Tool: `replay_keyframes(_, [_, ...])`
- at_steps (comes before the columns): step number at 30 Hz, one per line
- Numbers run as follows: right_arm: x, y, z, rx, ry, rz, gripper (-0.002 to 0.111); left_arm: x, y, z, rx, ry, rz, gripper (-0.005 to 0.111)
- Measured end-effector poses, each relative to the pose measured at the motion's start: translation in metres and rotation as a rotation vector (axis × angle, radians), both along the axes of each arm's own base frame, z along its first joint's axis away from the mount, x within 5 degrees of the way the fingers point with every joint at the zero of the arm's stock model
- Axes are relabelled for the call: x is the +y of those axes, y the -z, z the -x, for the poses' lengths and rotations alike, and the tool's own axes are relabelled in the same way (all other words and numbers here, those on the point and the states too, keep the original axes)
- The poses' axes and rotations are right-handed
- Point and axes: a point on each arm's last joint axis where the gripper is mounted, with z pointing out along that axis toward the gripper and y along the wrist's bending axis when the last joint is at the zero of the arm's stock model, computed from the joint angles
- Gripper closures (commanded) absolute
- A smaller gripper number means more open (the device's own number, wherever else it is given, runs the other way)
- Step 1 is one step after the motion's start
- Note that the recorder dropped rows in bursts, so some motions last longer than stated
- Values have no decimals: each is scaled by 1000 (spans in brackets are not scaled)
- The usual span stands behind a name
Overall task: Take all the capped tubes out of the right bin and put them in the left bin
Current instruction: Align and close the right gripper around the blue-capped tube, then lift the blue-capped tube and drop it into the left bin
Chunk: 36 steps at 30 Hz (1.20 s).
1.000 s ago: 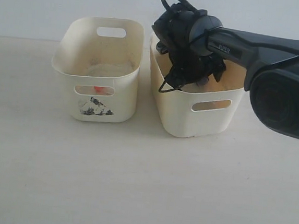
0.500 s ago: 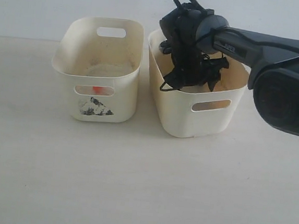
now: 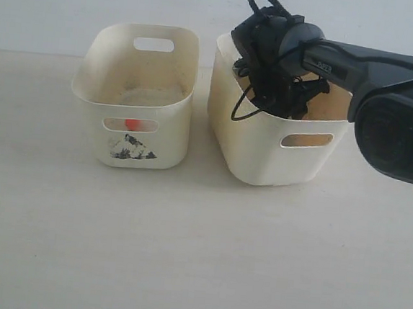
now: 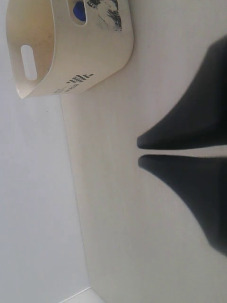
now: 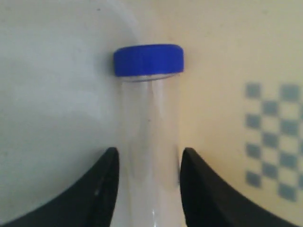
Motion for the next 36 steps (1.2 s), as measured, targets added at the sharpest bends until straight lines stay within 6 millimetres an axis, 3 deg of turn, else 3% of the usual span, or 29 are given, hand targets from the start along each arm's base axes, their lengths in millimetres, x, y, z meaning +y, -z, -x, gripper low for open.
replay_keyframes(2, [-1, 0, 0, 1, 2, -2, 38, 0, 0, 0, 0, 0, 0, 102])
replay_keyframes(4, [2, -1, 1, 2, 0, -14, 35, 0, 0, 0, 0, 0, 0, 102])
replay_keyframes(10, [7, -2, 2, -3, -13, -15, 81, 0, 0, 0, 0, 0, 0, 102])
replay_keyframes(12, [2, -1, 0, -4, -13, 7, 87, 0, 0, 0, 0, 0, 0, 102])
replay_keyframes(14, [0, -1, 0, 1, -11, -1, 84, 0, 0, 0, 0, 0, 0, 102])
replay_keyframes(18, [0, -1, 0, 1, -11, 1, 59, 0, 0, 0, 0, 0, 0, 102])
replay_keyframes(20, [0, 0, 0, 4, -10, -2, 56, 0, 0, 0, 0, 0, 0, 102])
replay_keyframes(22, [2, 0, 1, 7, -10, -15, 66, 0, 0, 0, 0, 0, 0, 102])
replay_keyframes(23, [4, 0, 1, 9, -11, -19, 75, 0, 0, 0, 0, 0, 0, 102])
replay_keyframes(24, [5, 0, 1, 10, -12, -21, 95, 0, 0, 0, 0, 0, 0, 102])
replay_keyframes(26, [4, 2, 1, 18, -24, -5, 108, 0, 0, 0, 0, 0, 0, 102])
replay_keyframes(32, [3, 1, 1, 21, -47, 8, 108, 0, 0, 0, 0, 0, 0, 102])
replay_keyframes(35, [6, -12, 3, 15, -41, -55, 108, 0, 0, 0, 0, 0, 0, 102])
replay_keyframes(36, [10, -25, 6, 6, -47, -98, 108, 0, 0, 0, 0, 0, 0, 102])
